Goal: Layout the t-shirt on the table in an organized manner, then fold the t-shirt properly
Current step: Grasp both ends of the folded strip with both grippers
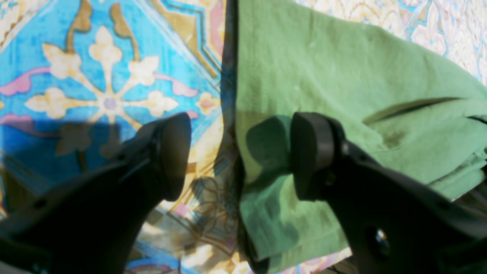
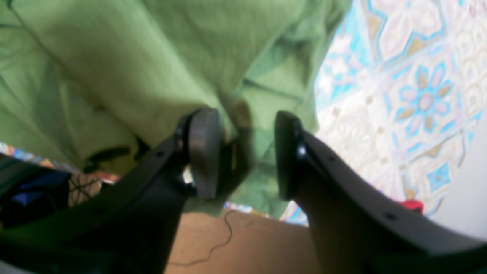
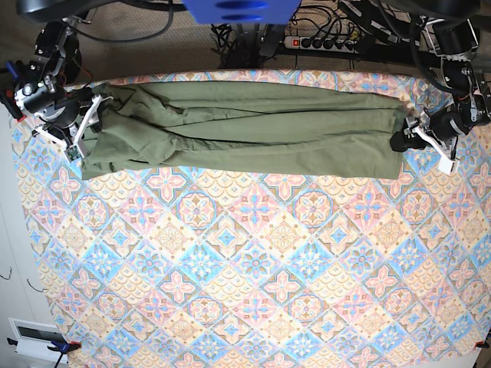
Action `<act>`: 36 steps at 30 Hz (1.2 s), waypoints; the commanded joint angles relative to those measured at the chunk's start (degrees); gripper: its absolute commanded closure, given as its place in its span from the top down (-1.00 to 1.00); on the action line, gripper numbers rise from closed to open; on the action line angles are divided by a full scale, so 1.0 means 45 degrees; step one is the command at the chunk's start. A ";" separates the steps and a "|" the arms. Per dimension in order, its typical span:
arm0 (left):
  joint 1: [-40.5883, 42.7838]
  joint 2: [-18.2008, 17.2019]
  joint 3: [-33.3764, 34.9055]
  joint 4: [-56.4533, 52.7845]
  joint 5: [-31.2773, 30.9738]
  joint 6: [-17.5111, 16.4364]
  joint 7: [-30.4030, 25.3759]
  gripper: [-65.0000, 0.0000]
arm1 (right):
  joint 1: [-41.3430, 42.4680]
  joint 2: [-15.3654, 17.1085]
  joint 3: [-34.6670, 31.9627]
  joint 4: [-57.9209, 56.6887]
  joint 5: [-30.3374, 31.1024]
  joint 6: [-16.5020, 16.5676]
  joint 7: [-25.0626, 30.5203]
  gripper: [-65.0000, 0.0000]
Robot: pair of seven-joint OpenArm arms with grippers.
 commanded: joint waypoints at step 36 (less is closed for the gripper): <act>-0.0192 0.0838 -0.1181 0.0071 -0.0537 -0.0468 0.1141 -1.00 | 0.0381 0.0174 0.0082 0.0178 0.0050 -0.0012 0.0128 -0.29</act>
